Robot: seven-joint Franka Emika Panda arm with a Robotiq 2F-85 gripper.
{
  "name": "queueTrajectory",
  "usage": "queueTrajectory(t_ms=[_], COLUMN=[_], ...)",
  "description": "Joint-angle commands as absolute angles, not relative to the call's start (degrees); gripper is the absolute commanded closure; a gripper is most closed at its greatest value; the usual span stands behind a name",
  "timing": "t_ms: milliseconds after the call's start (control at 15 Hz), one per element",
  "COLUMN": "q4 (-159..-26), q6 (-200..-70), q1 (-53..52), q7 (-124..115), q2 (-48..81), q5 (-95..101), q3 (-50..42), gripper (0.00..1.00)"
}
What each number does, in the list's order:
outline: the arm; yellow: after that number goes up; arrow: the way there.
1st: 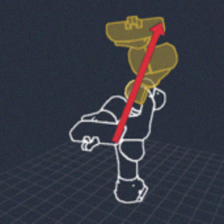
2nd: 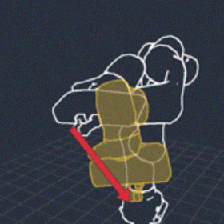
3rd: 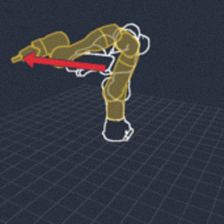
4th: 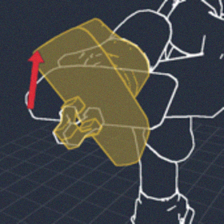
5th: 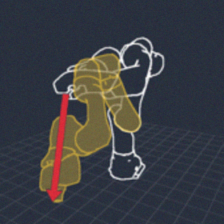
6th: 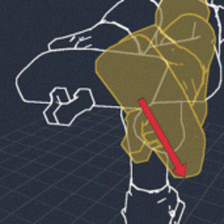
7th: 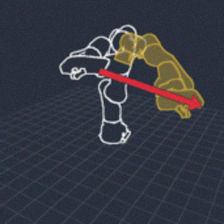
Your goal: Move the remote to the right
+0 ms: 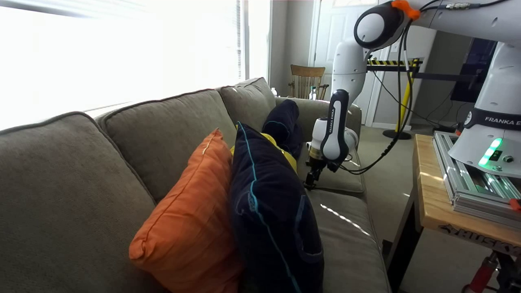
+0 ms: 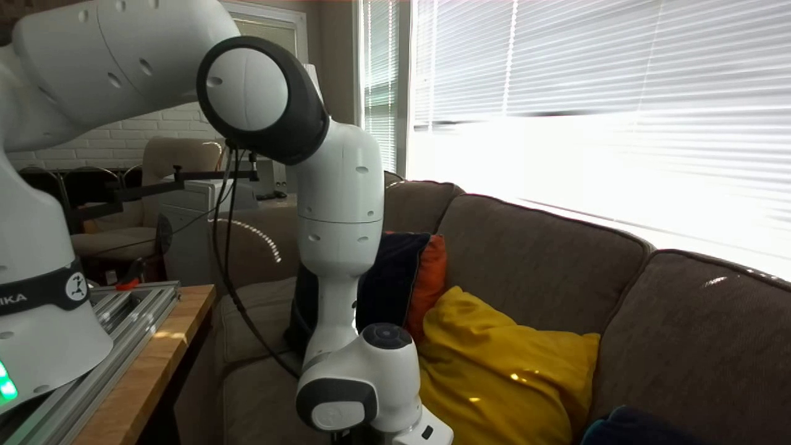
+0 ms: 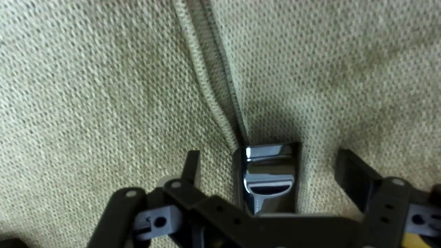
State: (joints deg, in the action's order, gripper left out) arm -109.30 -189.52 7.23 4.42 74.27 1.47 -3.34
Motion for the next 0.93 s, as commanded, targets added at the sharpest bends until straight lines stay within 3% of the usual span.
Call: queueTrajectory(t_ms=[0,133,467,600,867], q4=[-105.95,-105.16,-104.18,-106.72,-114.07], q6=[-192.32,-193.37,-194.55,-195.01,-186.83], q1=[9.72,9.89,10.33,10.14,9.54], q7=[5.03,5.05,4.58,3.79,2.53], q2=[77.74,78.62,79.5,77.33,68.07], q5=[3.13,3.25,3.07,2.24,0.97], q3=[-1.72,-1.69,-1.58,-1.69,-2.68], gripper=[0.0,0.26,0.63,0.69,0.69])
